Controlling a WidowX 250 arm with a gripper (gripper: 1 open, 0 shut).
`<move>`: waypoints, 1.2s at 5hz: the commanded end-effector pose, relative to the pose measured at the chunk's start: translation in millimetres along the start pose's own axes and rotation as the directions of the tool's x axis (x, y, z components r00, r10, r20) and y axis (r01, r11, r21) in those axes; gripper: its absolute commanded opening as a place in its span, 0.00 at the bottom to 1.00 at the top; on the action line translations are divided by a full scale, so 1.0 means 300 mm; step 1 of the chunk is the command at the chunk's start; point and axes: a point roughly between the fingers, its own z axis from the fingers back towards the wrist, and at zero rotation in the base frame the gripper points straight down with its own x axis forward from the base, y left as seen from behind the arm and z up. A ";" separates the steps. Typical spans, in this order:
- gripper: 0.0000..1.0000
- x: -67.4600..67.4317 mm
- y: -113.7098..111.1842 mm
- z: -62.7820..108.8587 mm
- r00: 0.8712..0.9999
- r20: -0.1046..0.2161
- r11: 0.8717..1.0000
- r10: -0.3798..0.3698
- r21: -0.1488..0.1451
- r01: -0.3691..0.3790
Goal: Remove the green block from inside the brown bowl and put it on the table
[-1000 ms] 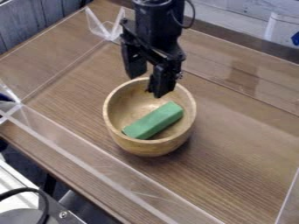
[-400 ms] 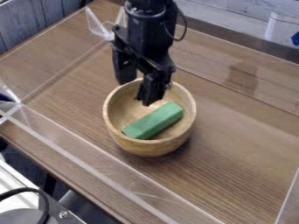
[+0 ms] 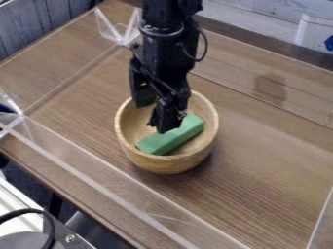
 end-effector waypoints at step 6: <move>1.00 0.019 0.066 -0.025 0.998 -0.006 0.995 0.059 -0.080 -0.060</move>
